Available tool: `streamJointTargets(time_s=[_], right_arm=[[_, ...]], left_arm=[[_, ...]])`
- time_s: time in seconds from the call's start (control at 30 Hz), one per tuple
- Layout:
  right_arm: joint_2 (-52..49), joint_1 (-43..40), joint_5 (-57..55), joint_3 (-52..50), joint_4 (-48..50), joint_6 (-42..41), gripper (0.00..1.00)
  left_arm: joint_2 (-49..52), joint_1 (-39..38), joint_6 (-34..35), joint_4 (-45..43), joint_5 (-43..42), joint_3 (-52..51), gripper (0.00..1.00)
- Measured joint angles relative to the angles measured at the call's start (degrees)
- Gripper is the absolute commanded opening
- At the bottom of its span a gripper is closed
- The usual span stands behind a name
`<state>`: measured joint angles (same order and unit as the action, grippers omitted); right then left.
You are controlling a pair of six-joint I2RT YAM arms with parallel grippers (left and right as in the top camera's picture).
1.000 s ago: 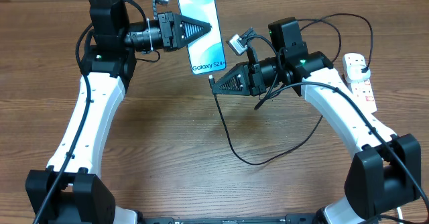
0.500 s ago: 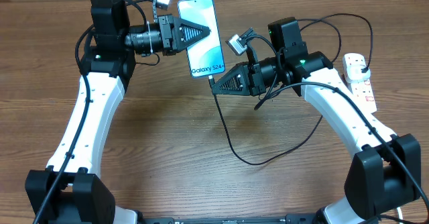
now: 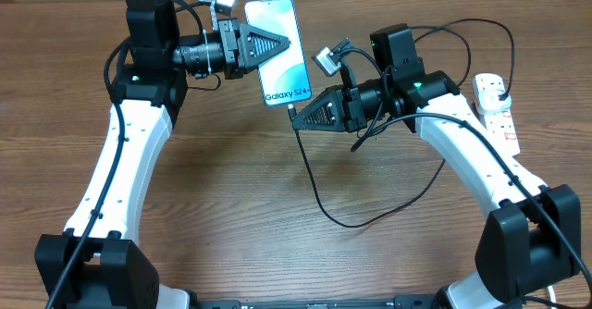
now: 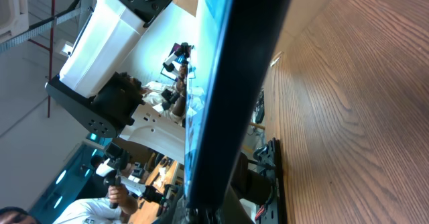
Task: Plug charger to phone and switch on socket
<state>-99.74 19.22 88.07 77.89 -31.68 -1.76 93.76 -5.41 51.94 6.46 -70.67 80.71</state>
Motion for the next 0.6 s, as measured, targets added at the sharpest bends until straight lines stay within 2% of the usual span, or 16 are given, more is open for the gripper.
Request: streamJointTargets(time_s=[0.3, 0.6], right_arm=[[0.0, 0.0, -0.02, 0.0, 0.13, -0.04, 0.04], [0.0, -0.02, -0.02, 0.0, 0.15, -0.15, 0.04]], left_arm=[[0.0, 0.0, -2.6, 0.0, 0.57, 0.0, 0.04], [0.0, 0.0, -2.36, 0.02, 0.9, 0.0, 0.04]])
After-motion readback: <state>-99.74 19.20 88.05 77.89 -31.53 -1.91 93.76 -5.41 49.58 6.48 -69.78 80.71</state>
